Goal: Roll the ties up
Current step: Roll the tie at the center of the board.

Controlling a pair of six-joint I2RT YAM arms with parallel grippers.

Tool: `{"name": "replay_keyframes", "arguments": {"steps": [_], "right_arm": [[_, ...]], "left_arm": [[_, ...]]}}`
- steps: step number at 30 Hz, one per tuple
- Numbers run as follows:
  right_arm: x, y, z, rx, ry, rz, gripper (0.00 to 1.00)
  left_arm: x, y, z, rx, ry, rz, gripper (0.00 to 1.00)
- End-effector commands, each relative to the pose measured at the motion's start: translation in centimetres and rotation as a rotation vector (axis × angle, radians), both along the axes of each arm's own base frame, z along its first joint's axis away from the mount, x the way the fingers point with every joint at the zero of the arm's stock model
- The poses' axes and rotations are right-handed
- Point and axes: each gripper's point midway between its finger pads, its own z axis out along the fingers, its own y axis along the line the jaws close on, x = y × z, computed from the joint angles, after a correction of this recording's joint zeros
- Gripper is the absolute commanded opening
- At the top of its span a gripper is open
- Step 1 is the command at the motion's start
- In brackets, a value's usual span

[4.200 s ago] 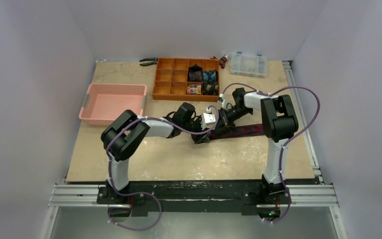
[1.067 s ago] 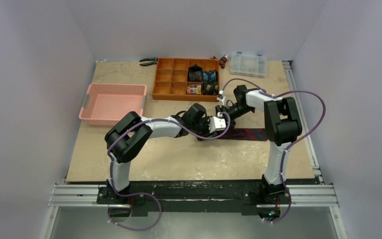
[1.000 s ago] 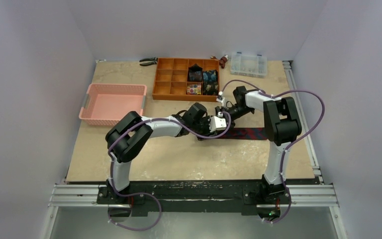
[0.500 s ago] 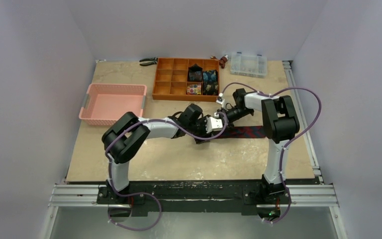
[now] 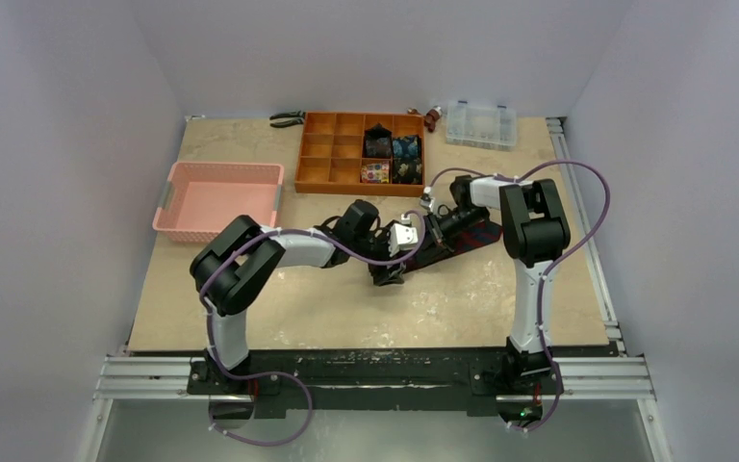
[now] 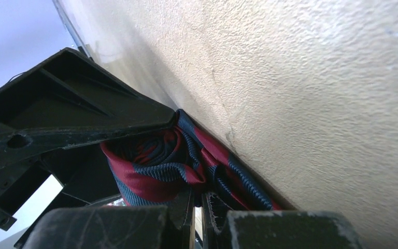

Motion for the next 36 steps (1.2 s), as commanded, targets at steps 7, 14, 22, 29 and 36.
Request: {"name": "replay_keyframes", "arguments": {"steps": [7, 14, 22, 29, 36], "right_arm": [[1.2, -3.2, -4.7, -0.226, -0.127, 0.091, 0.0], [0.3, -3.8, -5.2, -0.241, -0.112, 0.126, 0.0], [-1.4, -3.8, -6.2, -0.222, -0.079, 0.133, 0.0], [-0.4, -3.1, -5.5, -0.194, -0.106, 0.11, 0.01], [0.8, -2.2, 0.3, -0.08, -0.181, 0.106, 0.45]], "left_arm": [[3.4, -1.8, 2.3, -0.084, 0.0, 0.191, 0.77], [2.3, -2.3, 2.5, -0.166, -0.077, 0.052, 0.77], [0.8, -2.9, 0.7, -0.117, 0.021, -0.044, 0.47], [0.9, 0.2, -2.2, 0.052, 0.003, 0.035, 0.22], [0.5, 4.1, -5.3, 0.296, 0.05, 0.115, 0.07]]}}
